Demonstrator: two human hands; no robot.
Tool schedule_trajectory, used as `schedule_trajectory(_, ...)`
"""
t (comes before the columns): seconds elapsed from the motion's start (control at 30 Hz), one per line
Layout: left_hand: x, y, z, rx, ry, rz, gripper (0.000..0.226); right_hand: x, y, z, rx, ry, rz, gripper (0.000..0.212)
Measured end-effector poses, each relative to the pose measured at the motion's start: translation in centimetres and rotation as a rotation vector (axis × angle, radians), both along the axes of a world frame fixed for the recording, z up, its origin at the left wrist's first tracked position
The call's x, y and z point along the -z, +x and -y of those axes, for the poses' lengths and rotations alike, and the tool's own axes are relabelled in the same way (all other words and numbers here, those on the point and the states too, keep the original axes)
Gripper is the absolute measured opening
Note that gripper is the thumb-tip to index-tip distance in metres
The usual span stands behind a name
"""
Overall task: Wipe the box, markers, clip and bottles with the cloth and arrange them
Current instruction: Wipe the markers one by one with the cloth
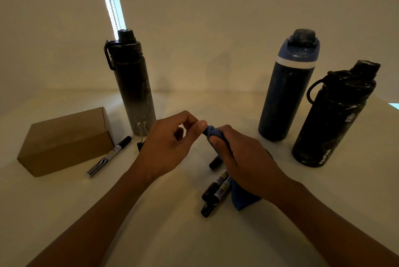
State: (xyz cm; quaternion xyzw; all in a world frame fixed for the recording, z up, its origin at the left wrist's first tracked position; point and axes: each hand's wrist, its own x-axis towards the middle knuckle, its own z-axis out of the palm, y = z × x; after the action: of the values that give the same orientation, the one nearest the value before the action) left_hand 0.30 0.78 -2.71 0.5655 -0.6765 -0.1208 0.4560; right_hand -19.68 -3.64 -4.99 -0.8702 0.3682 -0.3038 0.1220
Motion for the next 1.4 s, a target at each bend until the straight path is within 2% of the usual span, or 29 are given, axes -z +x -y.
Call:
schedule_trajectory(0.13, -0.4, 0.8, -0.1, -0.01, -0.026, -0.078, 0.018, 0.1, 0.1, 0.3, -0.022, -0.075, 0.1, 0.035)
schedule_trajectory(0.2, -0.6, 1.3, -0.1, -0.019, -0.039, -0.111, 0.019, 0.1, -0.3, 0.7, -0.039, -0.047, 0.093, 0.033)
schedule_trajectory(0.37, -0.7, 2.0, 0.1, -0.01, -0.037, -0.167, 0.02, -0.1, -0.8, 1.0, -0.026, -0.019, 0.04, 0.05)
schedule_trajectory(0.5, -0.7, 2.8, 0.2, -0.009, -0.039, -0.222, 0.018, 0.3, -1.1, 1.3, -0.024, -0.053, 0.031, 0.054)
schedule_trajectory(0.7, -0.7, 4.2, 0.4, 0.004, -0.087, -0.259, 0.018, 0.6, -1.4, 1.8, -0.041, -0.003, 0.06, 0.052)
schedule_trajectory(0.87, -0.5, 4.7, 0.6, 0.05, -0.12, -0.349, 0.019, 0.0, -2.4, 1.2, -0.01, 0.018, -0.007, 0.025)
schedule_trajectory(0.93, -1.0, 5.1, 0.4, 0.043, -0.15, -0.417, 0.02, 0.1, -2.3, 1.5, -0.002, 0.003, -0.015, 0.027)
schedule_trajectory(1.03, -1.6, 6.0, -0.2, 0.014, -0.204, -0.459, 0.021, 1.0, -2.1, 2.3, -0.042, 0.007, 0.085, 0.043)
schedule_trajectory(1.13, -2.1, 7.3, -0.6, -0.047, -0.255, -0.504, 0.022, 1.2, -2.1, 2.6, -0.04, -0.009, 0.061, 0.034)
schedule_trajectory(1.23, -2.6, 9.0, -1.0, -0.139, -0.289, -0.477, 0.025, 1.0, -2.2, 2.5, -0.033, -0.022, 0.048, 0.024)
schedule_trajectory(1.4, -2.3, 11.4, -2.0, -0.264, -0.28, -0.339, 0.022, 0.6, -2.2, 2.0, -0.028, -0.018, 0.034, 0.02)
